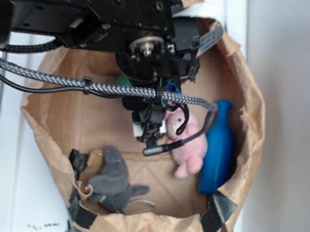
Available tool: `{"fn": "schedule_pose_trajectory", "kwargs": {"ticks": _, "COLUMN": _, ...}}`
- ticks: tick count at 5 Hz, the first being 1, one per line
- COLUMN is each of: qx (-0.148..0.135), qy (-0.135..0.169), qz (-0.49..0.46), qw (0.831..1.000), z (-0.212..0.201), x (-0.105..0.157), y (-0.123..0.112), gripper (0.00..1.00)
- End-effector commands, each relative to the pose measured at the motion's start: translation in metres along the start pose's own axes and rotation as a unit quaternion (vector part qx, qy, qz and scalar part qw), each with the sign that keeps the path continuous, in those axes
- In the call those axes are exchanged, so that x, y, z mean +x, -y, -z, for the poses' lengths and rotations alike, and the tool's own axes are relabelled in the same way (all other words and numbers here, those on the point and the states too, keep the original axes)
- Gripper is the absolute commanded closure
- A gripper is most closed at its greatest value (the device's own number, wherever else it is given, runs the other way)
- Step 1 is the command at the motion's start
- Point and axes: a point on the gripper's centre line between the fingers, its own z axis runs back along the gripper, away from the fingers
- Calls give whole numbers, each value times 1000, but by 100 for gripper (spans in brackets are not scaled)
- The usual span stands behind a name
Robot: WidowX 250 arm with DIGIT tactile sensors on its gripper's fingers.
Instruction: Grab the green ball.
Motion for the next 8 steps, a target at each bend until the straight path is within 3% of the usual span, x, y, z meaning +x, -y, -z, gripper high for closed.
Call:
{"fn": "schedule_pose_trajectory", "kwargs": {"ticks": 1, "qx": 11, "qy": 14, "qz": -12, "qw": 1000, "z": 11, "x": 19, "y": -10, "gripper": 0}}
{"fn": "schedule_pose_trajectory", "kwargs": {"ticks": 2, "qx": 32, "qy": 26, "qz": -16, "qw": 999, "z": 21, "x": 22, "y": -14, "gripper": 0}}
{"fn": "schedule_pose_trajectory", "kwargs": {"ticks": 3, "qx": 68, "qy": 58, "qz": -11, "qw": 996, "z": 38, "x": 18, "y": -21, "gripper": 0}}
{"fn": "schedule_pose_trajectory", "kwargs": {"ticks": 4, "qx": 77, "qy": 69, "qz": -8, "qw": 995, "z": 40, "x": 15, "y": -24, "gripper": 0}}
{"fn": "schedule_pose_trajectory", "kwargs": {"ticks": 5, "qx": 58, "qy": 68, "qz": 6, "qw": 996, "z": 29, "x": 7, "y": -29, "gripper": 0}}
{"fn": "schedule_pose_trajectory", "kwargs": {"ticks": 6, "qx": 41, "qy": 49, "qz": 27, "qw": 998, "z": 17, "x": -8, "y": -34, "gripper": 0}}
{"fn": "schedule_pose_trajectory", "kwargs": {"ticks": 7, "qx": -6, "qy": 19, "qz": 38, "qw": 999, "z": 3, "x": -12, "y": -33, "gripper": 0}}
{"fn": "schedule_pose_trajectory", "kwargs": {"ticks": 8, "qx": -17, "qy": 10, "qz": 42, "qw": 999, "z": -3, "x": -16, "y": -34, "gripper": 0}}
